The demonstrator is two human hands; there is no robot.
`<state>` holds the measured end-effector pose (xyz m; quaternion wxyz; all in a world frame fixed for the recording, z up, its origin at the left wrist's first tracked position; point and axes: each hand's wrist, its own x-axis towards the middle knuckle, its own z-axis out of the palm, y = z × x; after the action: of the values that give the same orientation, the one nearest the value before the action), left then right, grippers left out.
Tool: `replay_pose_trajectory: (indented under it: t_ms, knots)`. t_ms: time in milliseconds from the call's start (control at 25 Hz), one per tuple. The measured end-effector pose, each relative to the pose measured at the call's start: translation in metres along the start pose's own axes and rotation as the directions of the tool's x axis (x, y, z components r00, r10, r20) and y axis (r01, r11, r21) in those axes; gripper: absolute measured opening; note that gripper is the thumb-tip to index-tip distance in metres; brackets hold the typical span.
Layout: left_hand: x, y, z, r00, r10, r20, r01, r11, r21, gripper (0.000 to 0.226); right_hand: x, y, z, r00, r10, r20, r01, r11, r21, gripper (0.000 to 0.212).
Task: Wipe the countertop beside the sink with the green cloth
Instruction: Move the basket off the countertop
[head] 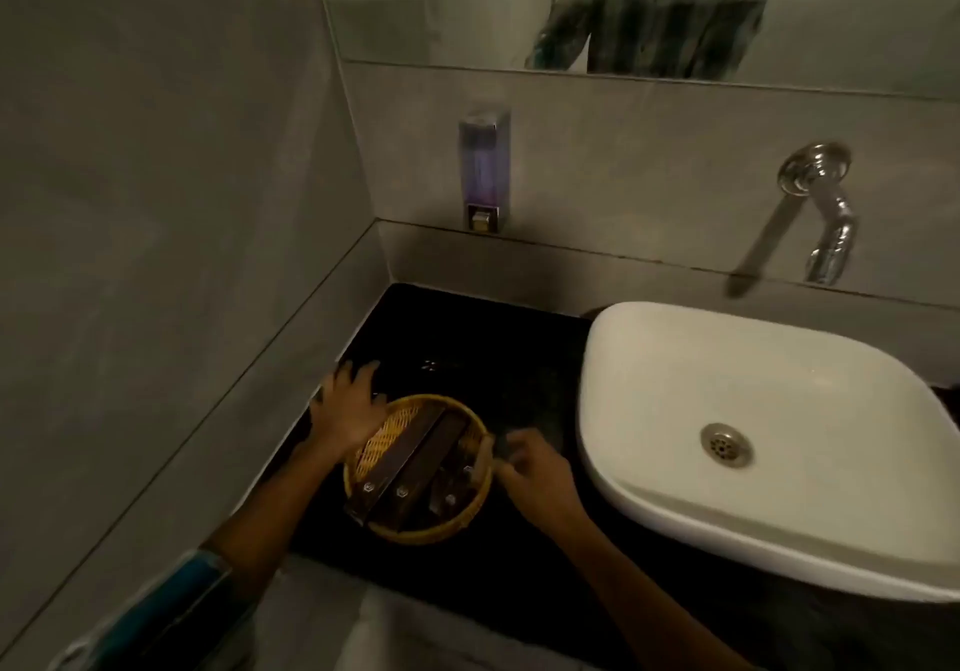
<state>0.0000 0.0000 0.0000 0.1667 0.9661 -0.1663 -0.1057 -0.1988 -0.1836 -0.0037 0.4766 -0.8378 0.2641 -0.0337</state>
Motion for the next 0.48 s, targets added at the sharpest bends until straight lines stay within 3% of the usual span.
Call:
replay_pose_trajectory:
  t_ms: [80, 200, 280, 480]
  knots:
    - [0.002, -0.028, 0.006, 0.992, -0.113, 0.058, 0.117, 0.99, -0.08, 0.061, 0.01, -0.007, 0.017, 0.976, 0.135, 0.17, -0.168, 0.966, 0.195, 0.036]
    - [-0.002, -0.061, 0.02, 0.973, -0.205, 0.105, 0.227, 0.931, -0.286, 0.05, 0.023, -0.009, 0.03, 0.909, 0.259, 0.326, -0.394, 0.791, 0.469, 0.046]
    - [-0.01, -0.066, 0.026, 0.972, -0.214, 0.096, 0.234, 0.886, -0.401, 0.039, 0.021, -0.009, 0.028, 0.888, 0.311, 0.338, -0.453, 0.713, 0.535, 0.061]
    - [-0.059, -0.026, 0.016, 0.978, -0.149, 0.146, 0.207, 0.775, -0.597, 0.028, -0.023, 0.011, -0.004, 0.911, 0.344, 0.23, -0.411, 0.7, 0.584, 0.069]
